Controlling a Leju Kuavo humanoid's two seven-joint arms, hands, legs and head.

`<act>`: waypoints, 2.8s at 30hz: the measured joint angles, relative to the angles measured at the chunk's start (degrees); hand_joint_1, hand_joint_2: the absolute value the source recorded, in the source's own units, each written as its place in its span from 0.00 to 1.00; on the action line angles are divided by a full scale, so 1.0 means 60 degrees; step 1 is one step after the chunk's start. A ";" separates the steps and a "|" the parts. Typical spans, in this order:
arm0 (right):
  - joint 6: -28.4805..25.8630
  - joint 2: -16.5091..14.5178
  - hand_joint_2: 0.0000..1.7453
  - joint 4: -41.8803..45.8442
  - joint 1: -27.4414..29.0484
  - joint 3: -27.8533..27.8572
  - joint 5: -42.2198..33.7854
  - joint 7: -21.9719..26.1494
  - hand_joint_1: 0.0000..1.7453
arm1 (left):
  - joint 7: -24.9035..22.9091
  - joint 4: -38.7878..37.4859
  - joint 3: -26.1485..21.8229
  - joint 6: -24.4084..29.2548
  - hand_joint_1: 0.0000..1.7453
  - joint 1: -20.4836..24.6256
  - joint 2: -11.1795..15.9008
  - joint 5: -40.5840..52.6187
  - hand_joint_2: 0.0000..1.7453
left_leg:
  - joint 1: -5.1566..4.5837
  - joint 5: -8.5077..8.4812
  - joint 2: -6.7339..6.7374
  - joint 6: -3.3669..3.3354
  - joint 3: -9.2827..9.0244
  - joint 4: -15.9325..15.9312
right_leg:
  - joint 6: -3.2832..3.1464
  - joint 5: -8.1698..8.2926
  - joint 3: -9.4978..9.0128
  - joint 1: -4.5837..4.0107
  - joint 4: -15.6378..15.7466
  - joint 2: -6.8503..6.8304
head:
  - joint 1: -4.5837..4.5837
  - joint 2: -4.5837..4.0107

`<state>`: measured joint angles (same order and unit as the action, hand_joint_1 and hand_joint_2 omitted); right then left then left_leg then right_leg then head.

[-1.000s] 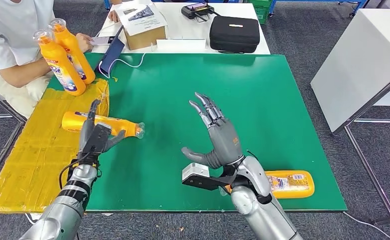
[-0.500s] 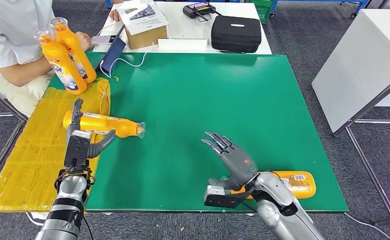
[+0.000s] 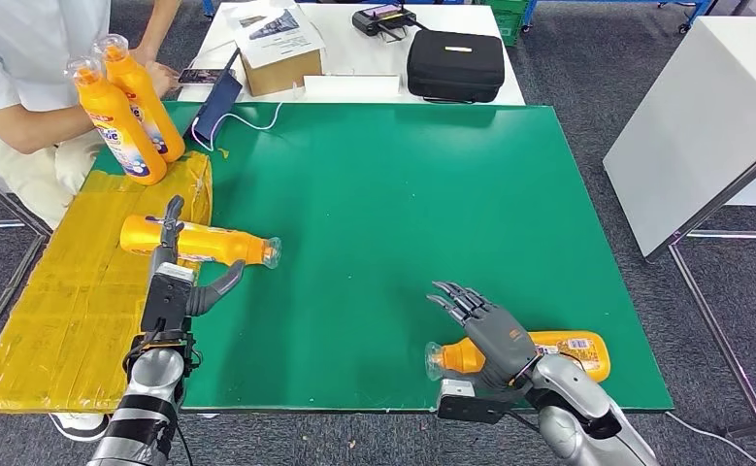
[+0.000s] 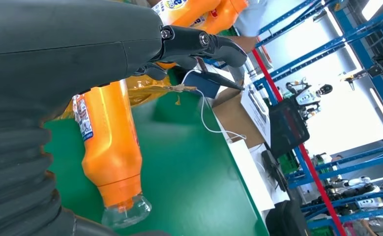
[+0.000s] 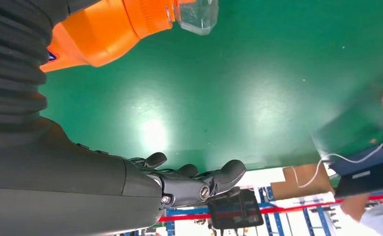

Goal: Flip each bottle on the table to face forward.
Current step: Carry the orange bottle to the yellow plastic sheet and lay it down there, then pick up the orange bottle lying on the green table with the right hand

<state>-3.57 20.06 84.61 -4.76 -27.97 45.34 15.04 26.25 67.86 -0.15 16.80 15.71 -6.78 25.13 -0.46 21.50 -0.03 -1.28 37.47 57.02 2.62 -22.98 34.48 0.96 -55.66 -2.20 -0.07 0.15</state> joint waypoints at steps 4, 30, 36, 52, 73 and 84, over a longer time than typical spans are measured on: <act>0.0346 0.0182 1.00 0.0154 0.0269 0.0231 -0.0363 0.0117 0.00 | -0.0006 0.0051 0.0186 -0.0079 0.00 -0.0038 -0.0052 -0.0041 1.00 | -0.0005 0.0001 -0.0009 -0.0002 0.0004 0.0001 | 0.0000 -0.0001 -0.0001 0.0006 0.0001 -0.0005 | 0.0000 0.0000; -0.0262 0.0481 1.00 -0.0642 0.1315 0.2557 0.2495 -0.1516 0.00 | -0.0275 0.0395 0.0854 -0.0450 0.00 -0.0387 -0.0350 -0.0512 1.00 | -0.0020 0.0012 0.0000 -0.0018 0.0002 0.0001 | 0.0003 0.0000 -0.0008 0.0013 0.0004 -0.0001 | 0.0003 0.0000; -0.0343 0.0409 1.00 -0.1461 0.0725 0.2608 0.3758 -0.2271 0.00 | -0.0375 0.0459 0.0923 -0.0517 0.00 -0.0388 -0.0397 -0.0583 1.00 | -0.0016 0.0012 0.0024 -0.0018 -0.0031 0.0000 | 0.0002 0.0000 -0.0023 0.0010 0.0006 0.0009 | 0.0004 0.0000; 0.0033 0.0740 1.00 -0.2254 0.0200 0.2496 0.4194 -0.2430 0.00 | -0.0451 0.0464 0.1075 -0.0516 0.00 -0.0383 -0.0426 -0.0588 1.00 | -0.0017 0.0013 0.0022 -0.0037 -0.0101 0.0001 | 0.0013 0.0005 -0.0093 0.0014 0.0021 0.0008 | 0.0001 0.0000; 0.0286 0.1194 1.00 -0.2671 -0.0129 0.2094 0.4048 -0.2093 1.00 | -0.0426 0.0368 0.1202 -0.0505 0.00 -0.0257 -0.0438 -0.0801 1.00 | -0.0020 0.0019 0.0023 -0.0053 -0.0112 0.0001 | 0.0024 0.0010 -0.0114 0.0015 0.0025 0.0017 | 0.0001 0.0000; -0.1078 0.0267 1.00 -0.3074 -0.0797 0.1651 0.2926 -0.1280 1.00 | -0.0504 0.0296 0.1595 -0.1349 0.00 -0.0193 -0.0514 -0.0975 1.00 | -0.0006 0.0019 0.0035 -0.0046 -0.0094 -0.0001 | 0.0020 0.0014 -0.0098 0.0001 0.0020 0.0030 | 0.0000 0.0000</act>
<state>-10.04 21.67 66.17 -9.54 -18.07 62.89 7.36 23.22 69.64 9.42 8.71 14.55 -9.86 19.28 -0.50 21.61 0.18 -1.55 36.91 57.01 2.74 -22.89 33.89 0.96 -55.55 -2.03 -0.07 0.15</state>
